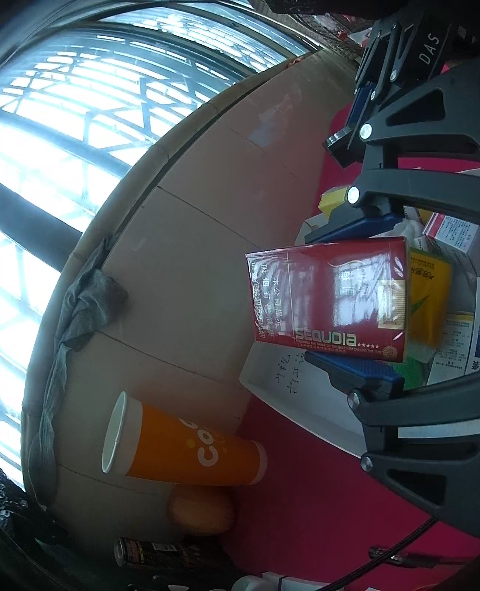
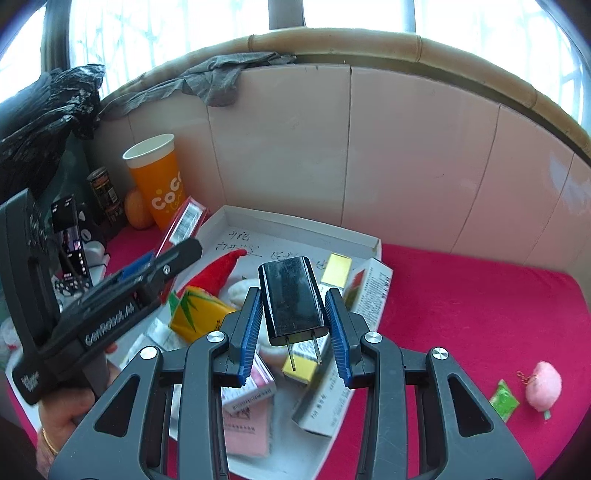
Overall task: Organize objects
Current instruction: 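Carry red pack in left gripper and black charger in right gripper over tray, then open left gripper dropping red pack while right gripper releases charger into tray, then withdraw both grippers from tray toward green pack and pink plush ball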
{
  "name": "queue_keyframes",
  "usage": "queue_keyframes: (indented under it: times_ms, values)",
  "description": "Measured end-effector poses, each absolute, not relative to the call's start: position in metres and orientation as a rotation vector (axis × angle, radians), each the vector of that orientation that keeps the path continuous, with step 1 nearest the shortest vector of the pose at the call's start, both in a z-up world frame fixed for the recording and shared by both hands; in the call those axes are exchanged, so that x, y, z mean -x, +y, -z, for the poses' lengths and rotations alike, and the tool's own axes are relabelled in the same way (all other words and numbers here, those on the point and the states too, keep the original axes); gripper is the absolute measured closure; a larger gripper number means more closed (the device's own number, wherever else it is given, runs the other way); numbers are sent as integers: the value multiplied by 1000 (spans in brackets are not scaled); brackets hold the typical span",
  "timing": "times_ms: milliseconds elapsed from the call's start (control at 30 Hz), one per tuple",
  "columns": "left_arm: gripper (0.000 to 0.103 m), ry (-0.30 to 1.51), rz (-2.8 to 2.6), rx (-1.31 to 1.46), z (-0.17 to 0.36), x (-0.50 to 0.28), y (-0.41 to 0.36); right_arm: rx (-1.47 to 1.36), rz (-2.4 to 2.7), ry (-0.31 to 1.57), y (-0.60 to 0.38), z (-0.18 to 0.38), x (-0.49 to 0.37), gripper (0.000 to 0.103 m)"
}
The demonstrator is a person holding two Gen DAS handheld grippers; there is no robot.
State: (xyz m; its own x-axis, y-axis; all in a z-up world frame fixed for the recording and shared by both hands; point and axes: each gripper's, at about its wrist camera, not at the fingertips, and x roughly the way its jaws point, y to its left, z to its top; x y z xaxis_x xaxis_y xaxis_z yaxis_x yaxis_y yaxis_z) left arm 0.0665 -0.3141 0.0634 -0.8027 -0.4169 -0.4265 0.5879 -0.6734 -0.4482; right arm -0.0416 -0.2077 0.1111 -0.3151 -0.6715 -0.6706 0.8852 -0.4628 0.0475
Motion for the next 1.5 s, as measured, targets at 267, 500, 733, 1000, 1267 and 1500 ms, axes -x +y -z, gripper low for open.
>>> queue_keyframes:
  times_ms: [267, 500, 733, 1000, 1267, 1500]
  values:
    - [48, 827, 2391, -435, -52, -63, -320, -845, 1914, 385, -235, -99, 52, 68]
    - [48, 841, 2342, -474, -43, -61, -324, -862, 1904, 365, -251, -89, 56, 68]
    - [39, 759, 2334, -503, -45, -55, -317, -897, 1943, 358, -253, -76, 63, 68]
    - [0, 669, 2371, -404, -56, -57, -306, -775, 2049, 356, -227, -88, 63, 52]
    - [0, 573, 2417, -369, -67, -48, -295, -521, 2195, 309, -168, -120, 54, 20]
    - [0, 561, 2446, -376, -66, -42, -287, -408, 2230, 370, -133, -126, 34, 20]
